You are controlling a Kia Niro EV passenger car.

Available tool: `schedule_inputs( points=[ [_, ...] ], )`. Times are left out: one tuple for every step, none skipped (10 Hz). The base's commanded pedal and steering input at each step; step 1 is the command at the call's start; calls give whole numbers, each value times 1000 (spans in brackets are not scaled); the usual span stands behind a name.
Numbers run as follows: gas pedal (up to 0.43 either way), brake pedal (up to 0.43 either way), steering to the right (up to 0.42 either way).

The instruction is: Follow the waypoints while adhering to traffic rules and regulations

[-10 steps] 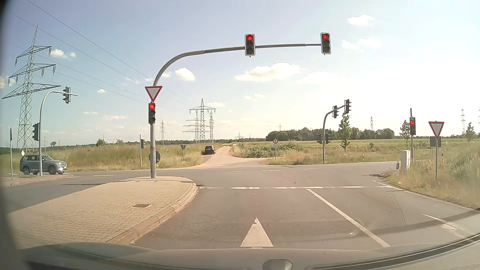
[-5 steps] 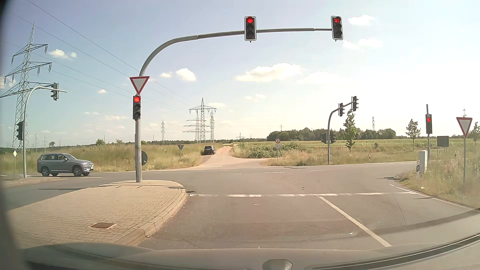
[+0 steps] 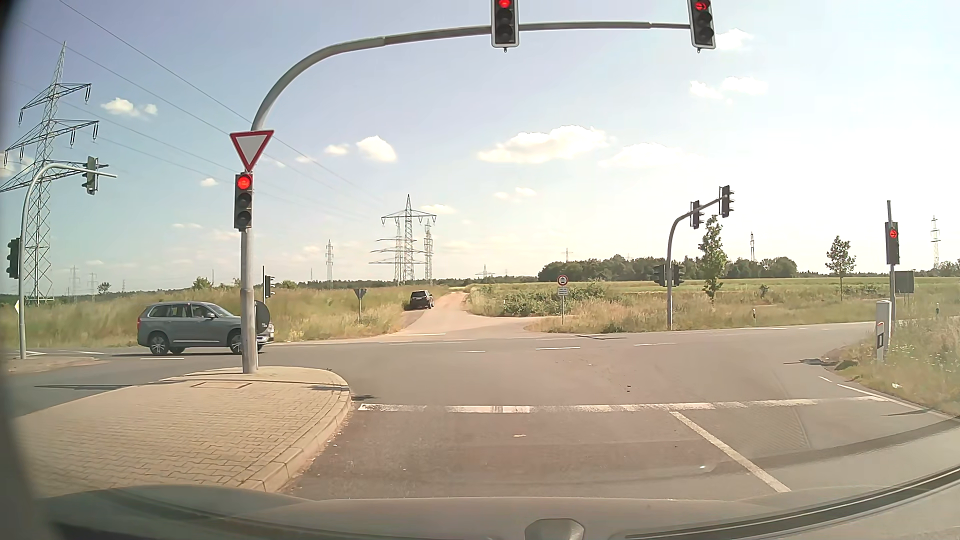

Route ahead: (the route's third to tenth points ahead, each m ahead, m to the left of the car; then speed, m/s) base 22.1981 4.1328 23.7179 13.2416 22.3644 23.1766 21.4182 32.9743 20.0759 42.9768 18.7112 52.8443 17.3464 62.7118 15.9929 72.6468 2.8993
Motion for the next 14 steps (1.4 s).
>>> schedule_inputs(
  points=[
    [0,268,-22],
    [0,274,-22],
    [0,274,-22],
    [0,274,-22],
    [0,274,-22],
    [0,274,-22],
    [0,274,-21],
    [0,274,-21],
    [0,274,-21],
    [0,274,-21],
    [0,274,-21],
    [0,274,-21],
    [0,274,-20],
    [0,274,-20]
  ],
)
